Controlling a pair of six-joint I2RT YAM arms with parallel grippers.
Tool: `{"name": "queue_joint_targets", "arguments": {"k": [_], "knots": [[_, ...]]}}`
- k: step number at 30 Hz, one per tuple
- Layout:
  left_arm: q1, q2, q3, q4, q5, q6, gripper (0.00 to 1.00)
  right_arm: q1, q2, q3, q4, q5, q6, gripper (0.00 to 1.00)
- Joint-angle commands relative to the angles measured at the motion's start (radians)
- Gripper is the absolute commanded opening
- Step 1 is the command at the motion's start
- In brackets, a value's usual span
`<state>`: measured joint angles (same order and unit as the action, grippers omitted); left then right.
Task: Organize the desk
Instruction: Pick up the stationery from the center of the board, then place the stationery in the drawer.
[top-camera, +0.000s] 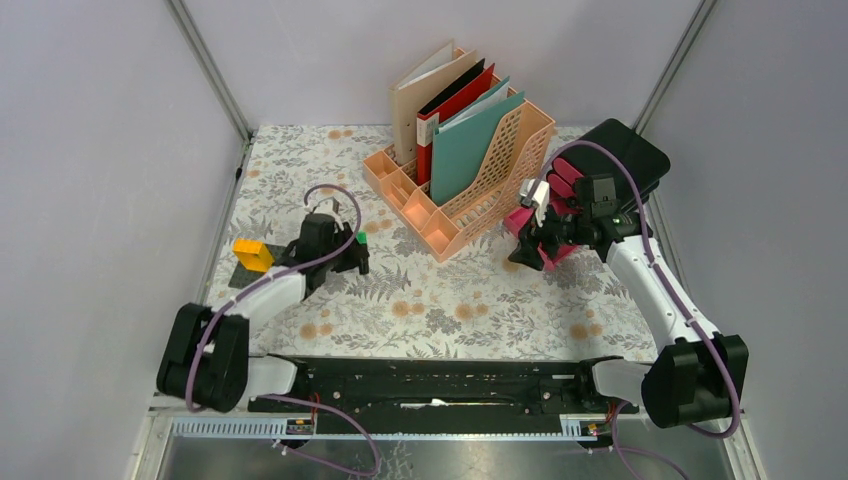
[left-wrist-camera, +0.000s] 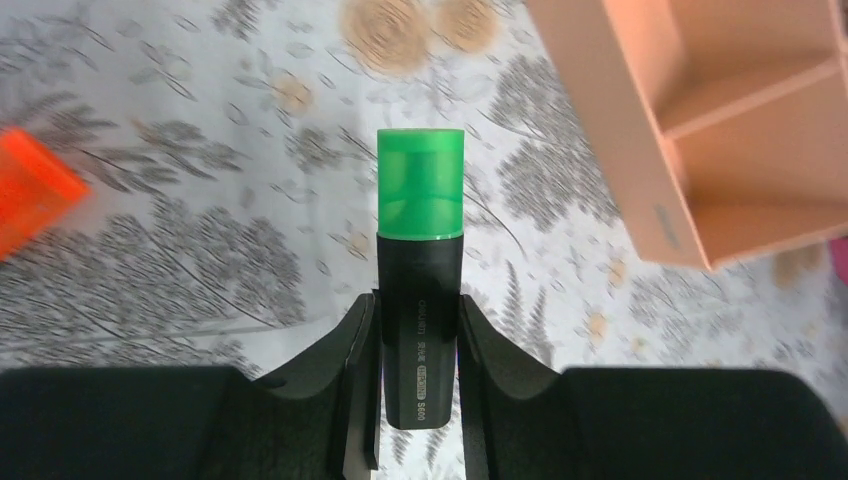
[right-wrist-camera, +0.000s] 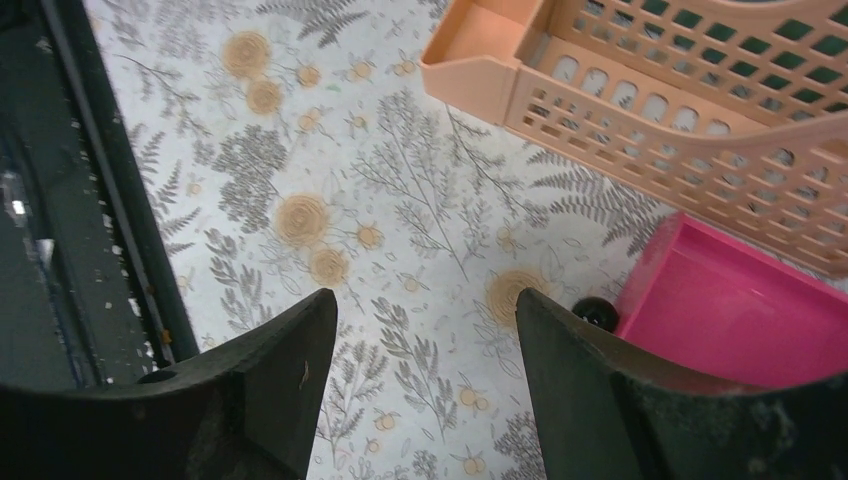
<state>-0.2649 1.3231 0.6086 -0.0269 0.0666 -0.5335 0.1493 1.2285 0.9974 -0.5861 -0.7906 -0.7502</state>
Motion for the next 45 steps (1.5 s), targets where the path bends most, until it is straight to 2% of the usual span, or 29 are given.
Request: {"name": "queue_joint_targets", "arguments": {"k": [1,5,8,12,15,18,25,29,33,38,45], "knots": [[-0.027,-0.136,-0.131,0.238,0.157,-0.093,0.0,-0.005,-0.029,0.038,-0.003,-0.155,0.032,0.73],[-0.054,-0.289,-0.243,0.371,0.232,-0.196,0.0,-0.005,-0.024,0.037,-0.002,-0.29,0.07,0.73],[-0.098,-0.405,-0.293,0.464,0.237,-0.287,0.0,-0.005,-0.011,0.028,0.013,-0.393,0.111,0.73],[-0.227,-0.512,-0.322,0.563,0.142,-0.379,0.0,-0.005,0.003,-0.01,0.112,-0.515,0.227,0.73],[-0.359,-0.535,-0.326,0.645,0.035,-0.399,0.0,-0.005,-0.002,-0.041,0.208,-0.567,0.331,0.73],[-0.48,-0.493,-0.301,0.719,-0.044,-0.368,0.0,-0.001,-0.02,-0.069,0.297,-0.578,0.418,0.72],[-0.746,-0.316,-0.204,0.766,-0.267,-0.212,0.0,0.026,-0.047,-0.158,0.613,-0.601,0.717,0.75],[-0.873,-0.207,-0.143,0.767,-0.453,-0.124,0.0,0.068,-0.031,-0.156,0.626,-0.58,0.743,0.76],[-0.993,-0.106,-0.077,0.751,-0.66,-0.053,0.0,0.086,-0.023,-0.165,0.636,-0.45,0.797,0.79],[-1.071,-0.007,0.023,0.696,-0.815,0.0,0.0,0.105,-0.006,-0.179,0.664,-0.384,0.84,0.77],[-1.089,0.059,0.077,0.653,-0.892,-0.027,0.0,0.141,0.018,-0.172,0.624,-0.346,0.8,0.74]]}}
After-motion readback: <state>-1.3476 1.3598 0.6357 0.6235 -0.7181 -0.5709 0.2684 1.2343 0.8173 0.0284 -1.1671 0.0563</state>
